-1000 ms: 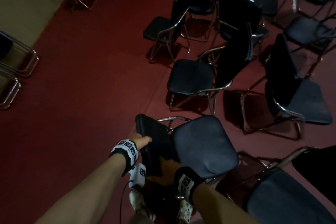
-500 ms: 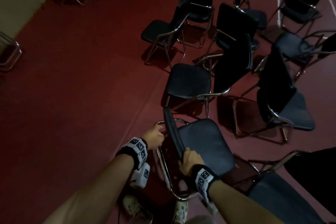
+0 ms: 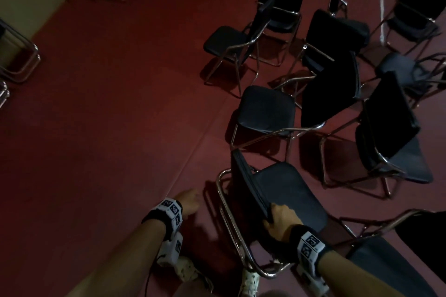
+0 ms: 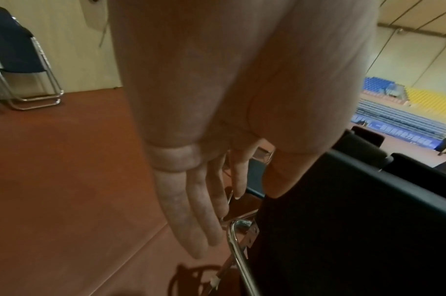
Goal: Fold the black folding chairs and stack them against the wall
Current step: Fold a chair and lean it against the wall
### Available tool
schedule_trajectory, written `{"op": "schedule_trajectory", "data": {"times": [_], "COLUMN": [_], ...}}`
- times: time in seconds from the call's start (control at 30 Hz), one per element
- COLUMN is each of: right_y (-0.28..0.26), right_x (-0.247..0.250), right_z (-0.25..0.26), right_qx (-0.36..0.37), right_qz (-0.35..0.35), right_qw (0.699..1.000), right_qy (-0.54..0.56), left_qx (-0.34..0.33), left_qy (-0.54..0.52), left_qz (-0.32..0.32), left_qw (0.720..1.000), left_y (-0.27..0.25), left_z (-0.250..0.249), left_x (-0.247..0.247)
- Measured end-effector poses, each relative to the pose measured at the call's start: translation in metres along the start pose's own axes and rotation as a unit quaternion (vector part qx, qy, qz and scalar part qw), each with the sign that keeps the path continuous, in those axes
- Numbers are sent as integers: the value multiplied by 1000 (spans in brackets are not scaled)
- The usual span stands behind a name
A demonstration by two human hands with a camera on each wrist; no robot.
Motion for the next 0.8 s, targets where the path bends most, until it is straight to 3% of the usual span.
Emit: {"op": "schedule_trajectory", "data": {"times": [0.23,0.4,0.5,0.57,0.63,0.7,0.8], "right_y": [1,-4,-9,-11,-13,-17,-29], "right_x": [30,55,73,88,98,101,95], "right_z": [53,104,136,157,177,196,235], "right_qx": [63,114,142,152,159,180,232], "right_qz": [17,35,32,23,18,16,27], "right_qw": [998,992,988,987,986,982,969], "right_qy": [-6,-29,-43,-52,-51,-53,-80], "left_qx": [-23,-58,-93,-50,28,66,69], "left_qy": [19,135,135,94,-37,-178,-289], "left_qz": [-10,-34,-64,-59,-37,-14,-35], "left_qw": [999,989,984,993,998,982,954], "left_y": [3,-12,-18,-23,-28,-32,-30], "left_z": [52,96,120,133,147,156,171], "left_x": [-5,-12,-1,12,20,26,43]}}
Point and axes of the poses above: each hand's wrist, its own y-axis towards the middle knuckle, its own x-axis out of the back of the hand, z = x × y, the point moved 3 cm from there along y, towards the middle knuckle, and after that the axes turned 6 degrees about -z, right-handed, at the moved point
